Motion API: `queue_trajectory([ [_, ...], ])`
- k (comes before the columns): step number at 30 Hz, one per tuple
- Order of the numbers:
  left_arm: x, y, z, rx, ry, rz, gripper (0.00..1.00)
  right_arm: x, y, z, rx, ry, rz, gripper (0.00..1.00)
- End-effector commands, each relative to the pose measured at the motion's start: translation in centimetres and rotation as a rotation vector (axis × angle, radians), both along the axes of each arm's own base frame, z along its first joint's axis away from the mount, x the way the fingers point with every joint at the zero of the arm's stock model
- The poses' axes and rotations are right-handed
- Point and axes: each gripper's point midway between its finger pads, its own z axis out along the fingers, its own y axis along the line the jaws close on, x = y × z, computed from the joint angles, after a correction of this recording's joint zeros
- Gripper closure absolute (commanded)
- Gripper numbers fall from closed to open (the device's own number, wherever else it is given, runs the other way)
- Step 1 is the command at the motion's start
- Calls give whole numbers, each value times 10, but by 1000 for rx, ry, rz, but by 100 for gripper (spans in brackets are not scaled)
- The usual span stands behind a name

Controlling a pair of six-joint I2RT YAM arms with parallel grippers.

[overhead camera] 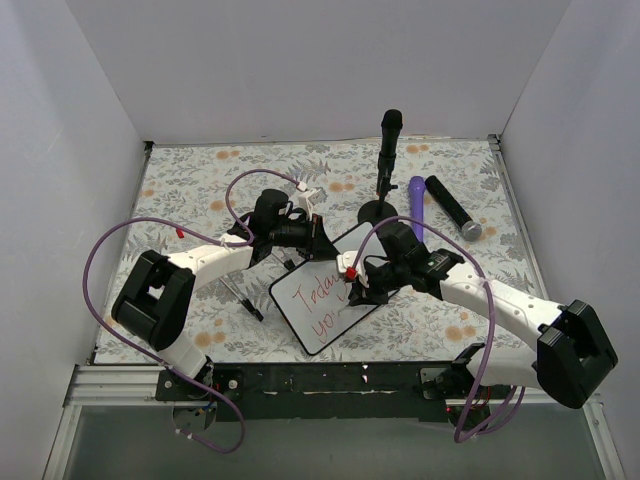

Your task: Write a sentence on the whiteboard

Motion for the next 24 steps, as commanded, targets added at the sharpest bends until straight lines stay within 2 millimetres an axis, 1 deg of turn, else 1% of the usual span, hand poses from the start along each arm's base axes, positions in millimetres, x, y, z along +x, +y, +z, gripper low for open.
queue_trajectory([
  [1,7,-3,17,-33,-128,-34,100,24,9,27,73,-112,-47,99],
  [7,8,-4,15,-32,-125,-33,100,28,9,34,94,-118,-59,99],
  [11,8,-4,16,-33,-126,-34,100,27,9,34,95,-117,-59,99],
  [16,8,-4,17,-34,-128,-33,100,19,5,21,60,-78,-27,99],
  [24,8,-4,16,-32,-131,-35,100,3,-6,2,-5,-19,21,99],
])
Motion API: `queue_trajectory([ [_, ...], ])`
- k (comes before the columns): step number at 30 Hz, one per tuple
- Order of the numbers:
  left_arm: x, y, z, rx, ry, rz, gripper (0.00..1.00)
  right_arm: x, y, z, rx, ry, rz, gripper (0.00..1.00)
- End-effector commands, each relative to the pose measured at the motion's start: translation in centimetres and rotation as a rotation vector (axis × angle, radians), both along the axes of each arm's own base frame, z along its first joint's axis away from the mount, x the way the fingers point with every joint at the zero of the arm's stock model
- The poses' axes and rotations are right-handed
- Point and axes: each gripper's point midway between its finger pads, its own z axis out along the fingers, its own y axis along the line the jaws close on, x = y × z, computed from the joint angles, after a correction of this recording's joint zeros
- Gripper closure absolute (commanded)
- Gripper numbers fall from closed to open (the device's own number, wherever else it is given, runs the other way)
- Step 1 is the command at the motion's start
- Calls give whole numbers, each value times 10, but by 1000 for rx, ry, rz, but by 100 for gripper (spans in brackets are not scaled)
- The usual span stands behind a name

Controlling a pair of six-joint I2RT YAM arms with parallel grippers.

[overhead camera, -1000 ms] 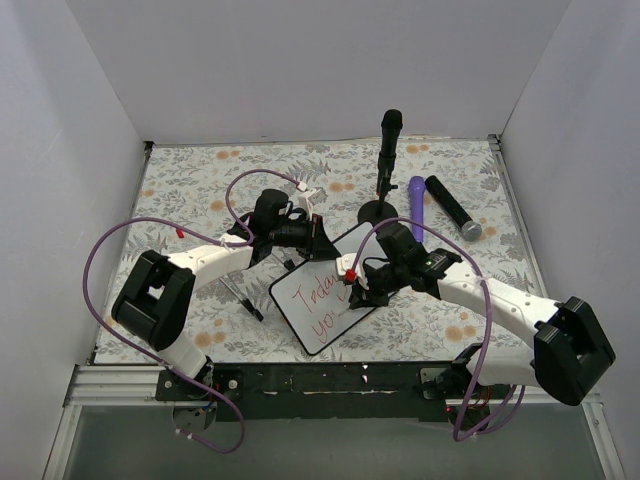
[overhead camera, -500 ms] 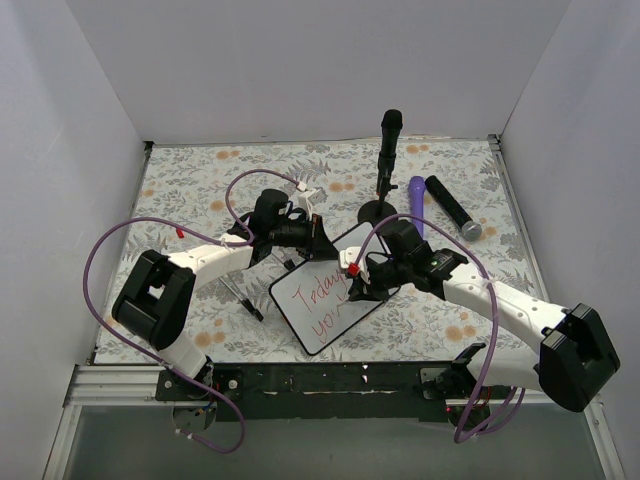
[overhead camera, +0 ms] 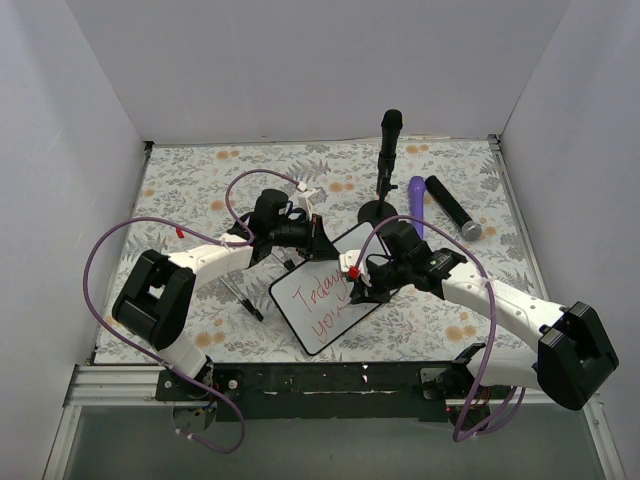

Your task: Write a sentence on the whiteboard

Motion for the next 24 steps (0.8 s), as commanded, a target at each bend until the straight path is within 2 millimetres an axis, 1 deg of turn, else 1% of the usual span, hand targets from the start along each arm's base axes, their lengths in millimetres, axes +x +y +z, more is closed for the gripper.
queue_trajectory([
  [1,7,-4,17,-33,-136,-36,100,-4,-6,-6,-31,13,29,99],
  [3,7,-4,18,-34,-136,-38,100,-5,-8,-10,-47,17,28,99],
  [8,8,-4,18,-34,-138,-36,100,-2,-11,-11,-62,3,10,99],
  [11,7,-4,16,-33,-133,-39,100,2,-8,-3,-44,-20,5,99],
  [14,7,-4,16,-32,-132,-38,100,3,-3,11,-9,-34,14,99],
  [17,7,-4,17,-33,-135,-38,100,-1,4,23,37,-24,48,99],
  [20,7,-4,17,-34,-134,-39,100,-7,11,27,59,2,80,99],
  [24,7,-5,16,-32,-132,-39,100,-11,21,24,69,18,105,99],
])
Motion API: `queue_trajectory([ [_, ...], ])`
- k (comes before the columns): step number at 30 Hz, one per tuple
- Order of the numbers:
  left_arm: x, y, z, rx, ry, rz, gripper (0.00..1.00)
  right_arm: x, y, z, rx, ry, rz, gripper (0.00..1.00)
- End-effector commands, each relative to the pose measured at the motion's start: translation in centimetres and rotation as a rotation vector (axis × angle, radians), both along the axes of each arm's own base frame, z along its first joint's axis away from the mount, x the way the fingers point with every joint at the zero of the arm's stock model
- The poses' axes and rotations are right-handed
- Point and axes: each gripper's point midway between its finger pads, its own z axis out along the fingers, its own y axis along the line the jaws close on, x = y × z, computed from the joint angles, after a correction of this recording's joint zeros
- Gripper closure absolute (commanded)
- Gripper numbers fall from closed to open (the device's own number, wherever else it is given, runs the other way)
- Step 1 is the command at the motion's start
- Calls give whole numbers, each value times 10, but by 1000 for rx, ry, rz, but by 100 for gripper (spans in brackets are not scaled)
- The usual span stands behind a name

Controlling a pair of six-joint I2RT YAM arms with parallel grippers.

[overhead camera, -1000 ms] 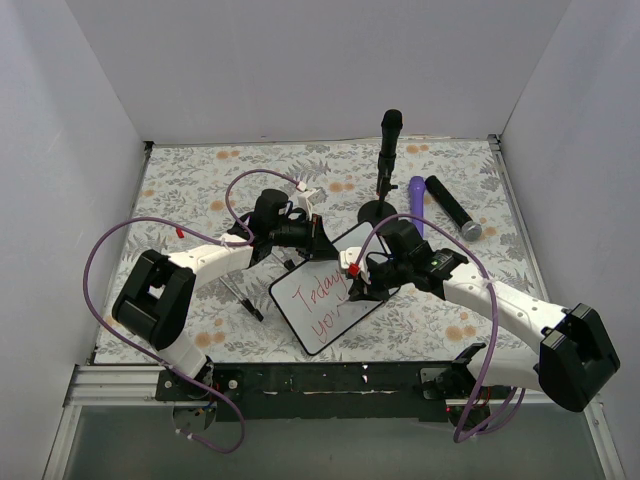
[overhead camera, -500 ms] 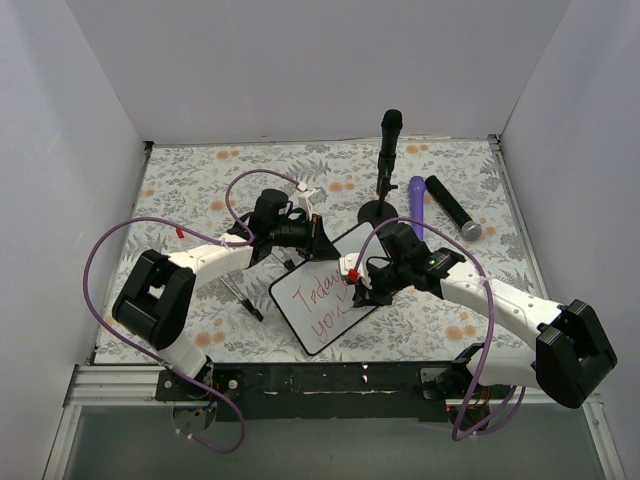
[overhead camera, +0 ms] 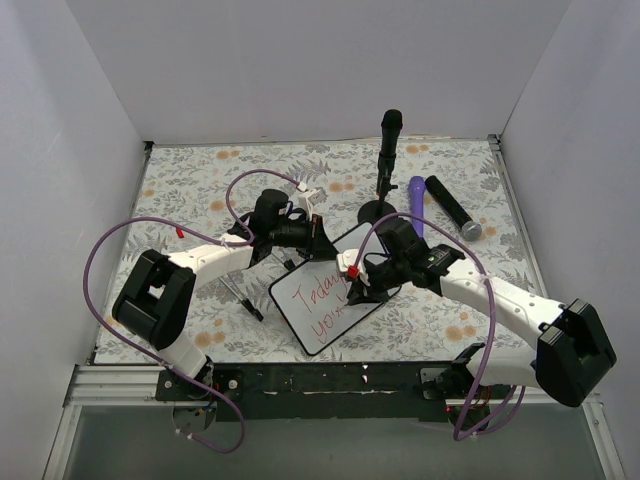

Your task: Write a sentence on the whiteboard

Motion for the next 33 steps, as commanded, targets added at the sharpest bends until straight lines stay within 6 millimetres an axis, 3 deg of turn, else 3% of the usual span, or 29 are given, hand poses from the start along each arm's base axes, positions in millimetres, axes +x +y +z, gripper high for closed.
queue_trajectory([
  [1,8,-5,16,-32,-135,-35,100,-3,18,18,65,-2,53,99],
  [16,7,-5,17,-38,-133,-37,100,10,24,7,31,-9,-7,99],
  [33,7,-4,17,-33,-137,-38,100,1,8,-12,-33,0,-7,99],
])
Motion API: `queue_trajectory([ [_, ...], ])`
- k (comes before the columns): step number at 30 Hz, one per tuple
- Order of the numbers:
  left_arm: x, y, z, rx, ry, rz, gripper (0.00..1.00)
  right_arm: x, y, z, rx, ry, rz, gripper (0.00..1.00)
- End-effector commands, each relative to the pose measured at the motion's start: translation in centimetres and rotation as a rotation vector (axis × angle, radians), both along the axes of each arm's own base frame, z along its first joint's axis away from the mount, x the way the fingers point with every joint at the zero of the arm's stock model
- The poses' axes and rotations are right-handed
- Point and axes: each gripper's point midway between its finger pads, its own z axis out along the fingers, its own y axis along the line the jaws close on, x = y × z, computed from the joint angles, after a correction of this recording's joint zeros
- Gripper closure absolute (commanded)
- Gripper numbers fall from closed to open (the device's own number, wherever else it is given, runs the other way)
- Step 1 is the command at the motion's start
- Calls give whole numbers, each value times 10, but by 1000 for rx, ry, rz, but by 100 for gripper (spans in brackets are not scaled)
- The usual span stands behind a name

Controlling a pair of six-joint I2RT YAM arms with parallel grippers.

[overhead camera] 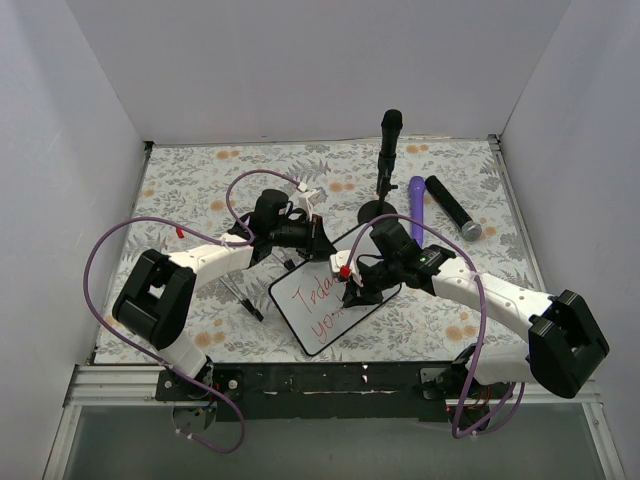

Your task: Write a sentence on the whiteboard

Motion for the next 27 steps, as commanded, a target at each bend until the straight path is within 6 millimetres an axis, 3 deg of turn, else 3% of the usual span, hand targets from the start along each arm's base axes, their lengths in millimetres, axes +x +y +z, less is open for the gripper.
queue_trajectory([
  [1,8,-4,17,-31,-140,-33,100,2,-5,-2,-18,-37,-4,99],
  [27,8,-4,17,-27,-144,-38,100,1,-11,-6,-35,-36,-10,99],
])
